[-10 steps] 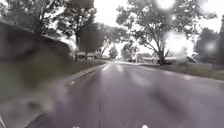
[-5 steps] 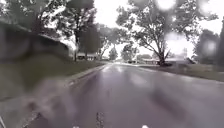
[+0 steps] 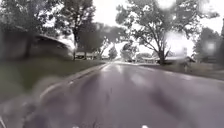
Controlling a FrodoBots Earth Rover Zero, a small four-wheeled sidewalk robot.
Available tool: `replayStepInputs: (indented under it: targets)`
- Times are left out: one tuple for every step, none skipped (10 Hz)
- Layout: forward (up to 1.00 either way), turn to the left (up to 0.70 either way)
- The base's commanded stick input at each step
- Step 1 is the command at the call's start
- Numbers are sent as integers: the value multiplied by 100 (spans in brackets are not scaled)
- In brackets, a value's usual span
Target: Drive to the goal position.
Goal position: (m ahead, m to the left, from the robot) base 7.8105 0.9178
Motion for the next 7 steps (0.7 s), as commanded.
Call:
replayStepInputs:
  targets:
    - [50,0]
    - [50,0]
    - [50,0]
    - [50,0]
    - [50,0]
    - [50,0]
    - [50,0]
